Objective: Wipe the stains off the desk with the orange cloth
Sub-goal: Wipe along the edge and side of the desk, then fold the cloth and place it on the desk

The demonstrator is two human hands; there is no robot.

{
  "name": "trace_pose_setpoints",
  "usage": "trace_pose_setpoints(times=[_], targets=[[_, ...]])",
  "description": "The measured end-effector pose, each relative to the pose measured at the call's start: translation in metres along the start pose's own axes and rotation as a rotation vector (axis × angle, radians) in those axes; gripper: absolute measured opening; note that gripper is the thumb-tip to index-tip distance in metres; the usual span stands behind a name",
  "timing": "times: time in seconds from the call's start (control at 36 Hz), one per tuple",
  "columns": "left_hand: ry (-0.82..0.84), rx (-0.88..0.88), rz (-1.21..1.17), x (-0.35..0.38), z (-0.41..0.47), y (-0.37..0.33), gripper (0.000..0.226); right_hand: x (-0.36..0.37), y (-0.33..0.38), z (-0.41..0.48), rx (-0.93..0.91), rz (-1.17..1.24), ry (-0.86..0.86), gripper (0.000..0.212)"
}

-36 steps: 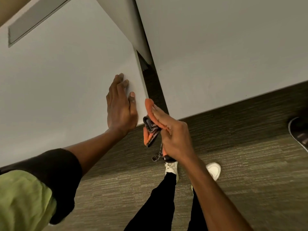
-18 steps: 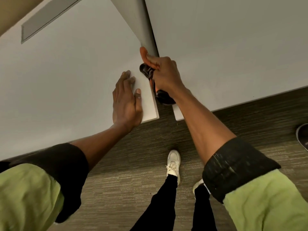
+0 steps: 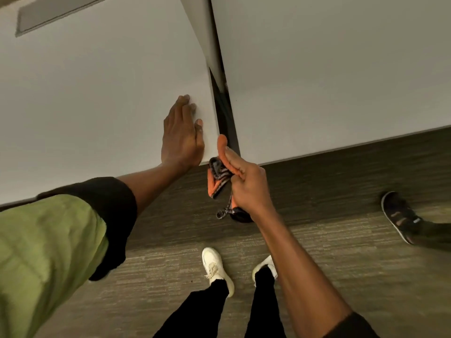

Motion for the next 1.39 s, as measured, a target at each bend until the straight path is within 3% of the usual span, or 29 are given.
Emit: trace_pose_setpoints(times=[0.36,0.58,0.67,0.78,0.86,0.92,0.97,1.11,1.39], targets=[[0.079,0.024,-0.095,-0.009,-0.007,-0.003,0.053,0.021,0.012,-0.065,-0.018,-0.025,-0.07,0.078],[-0.008,0.099,-0.237,-0.055,-0.07,-0.004,0.028,0.044,0.038,-0.106,-0.149,-0.103,-0.241,0.07],[0.076,-0.102,-0.467,-0.072,-0.114,0.009,0.021,0.056,0.053,-0.115,-0.187,-0.138,-0.261,0.071],[0.419,-0.439,-0.993,-0.083,-0.167,0.028,0.037,0.081,0.078,-0.124,-0.285,-0.186,-0.261,0.075],[0.622,-0.507,-1.307,-0.097,-0.198,0.035,0.053,0.103,0.097,-0.127,-0.368,-0.231,-0.25,0.075],[0.659,-0.487,-1.493,-0.106,-0.209,0.041,0.049,0.118,0.108,-0.128,-0.408,-0.25,-0.24,0.073],[0.642,-0.49,-1.633,-0.117,-0.216,0.049,0.042,0.132,0.117,-0.129,-0.438,-0.272,-0.224,0.072],[0.577,-0.522,-1.723,-0.142,-0.229,0.076,0.032,0.162,0.134,-0.129,-0.464,-0.339,-0.12,0.076],[0.346,-0.446,-1.557,-0.174,-0.253,0.128,0.02,0.208,0.154,-0.124,-0.422,-0.387,0.063,0.065]])
Point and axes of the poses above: each hand's wrist, its own z-axis towards the middle knuckle, its own x-axis out of the palm, y = z × x, the point moved 4 cm from there along z, towards the middle knuckle, and after that the axes turned 13 degrees about y, right-handed, at the moved point
